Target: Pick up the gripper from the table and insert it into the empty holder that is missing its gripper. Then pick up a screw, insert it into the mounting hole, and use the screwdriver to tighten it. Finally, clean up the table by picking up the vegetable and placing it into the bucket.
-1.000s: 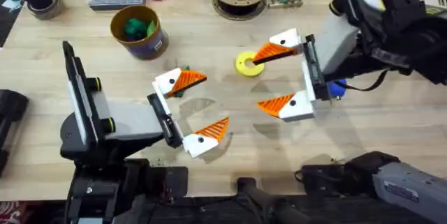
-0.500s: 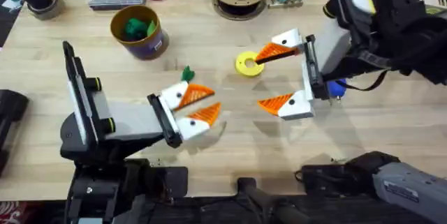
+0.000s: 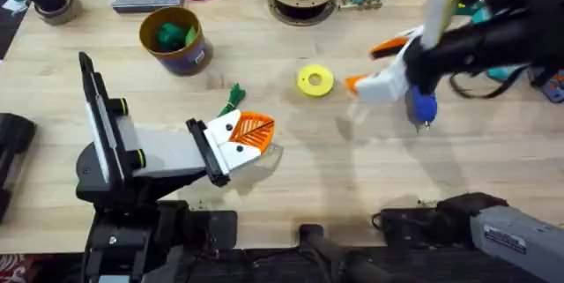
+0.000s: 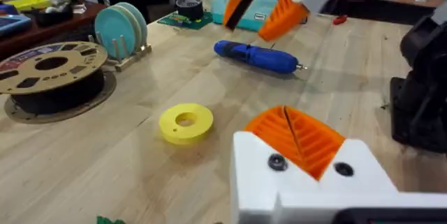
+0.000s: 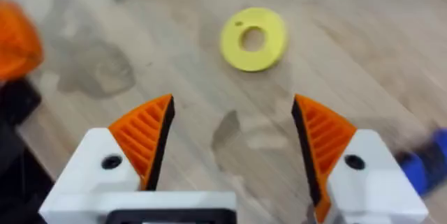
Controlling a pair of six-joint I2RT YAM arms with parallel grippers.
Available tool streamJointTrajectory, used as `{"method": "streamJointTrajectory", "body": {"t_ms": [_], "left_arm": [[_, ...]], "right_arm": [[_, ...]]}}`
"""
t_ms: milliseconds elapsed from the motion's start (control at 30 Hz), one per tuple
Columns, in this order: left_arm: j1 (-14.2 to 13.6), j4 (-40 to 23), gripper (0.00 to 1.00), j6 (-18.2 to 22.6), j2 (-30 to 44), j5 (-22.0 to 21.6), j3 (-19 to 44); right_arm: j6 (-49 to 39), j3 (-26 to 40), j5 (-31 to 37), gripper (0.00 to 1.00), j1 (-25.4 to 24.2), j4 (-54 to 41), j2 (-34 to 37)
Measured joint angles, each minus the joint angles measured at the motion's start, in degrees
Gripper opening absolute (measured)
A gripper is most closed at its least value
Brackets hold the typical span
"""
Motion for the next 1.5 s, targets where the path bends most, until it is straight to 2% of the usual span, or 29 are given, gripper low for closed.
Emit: {"method": "streamJointTrajectory", "body": {"t_ms": [200, 333, 467, 633, 733, 1300, 1500], "left_arm": [[0.0, 0.0, 0.004, 0.0, 0.0, 0.02, 0.0], [0.0, 0.0, 0.004, 0.0, 0.0, 0.02, 0.02], [0.0, 0.02, 0.004, -0.04, 0.0, 0.02, 0.02], [0.0, 0.04, 0.004, -2.65, 0.0, -0.09, 0.02], [0.0, 0.07, 0.004, -3.52, 0.0, -0.13, 0.0], [0.0, 0.07, 0.004, -4.59, 0.0, -0.17, 0.02], [0.0, 0.07, 0.004, -4.61, 0.0, -0.15, 0.02]], "right_arm": [[10.21, 10.6, 13.46, 0.996, -3.76, -6.71, 0.0], [13.93, 13.94, 20.01, 0.996, -6.79, -8.95, 0.0], [19.24, 14.61, 24.32, 0.995, -12.07, -9.59, 0.01], [22.99, 14.67, 26.51, 0.995, -18.6, -9.99, 1.51], [23.88, 14.71, 27.04, 0.995, -20.27, -9.97, 4.14], [24.31, 14.71, 27.39, 0.995, -20.68, -8.93, 21.95], [24.29, 12.9, 27.41, 0.996, -20.68, -2.22, 25.81]]}}
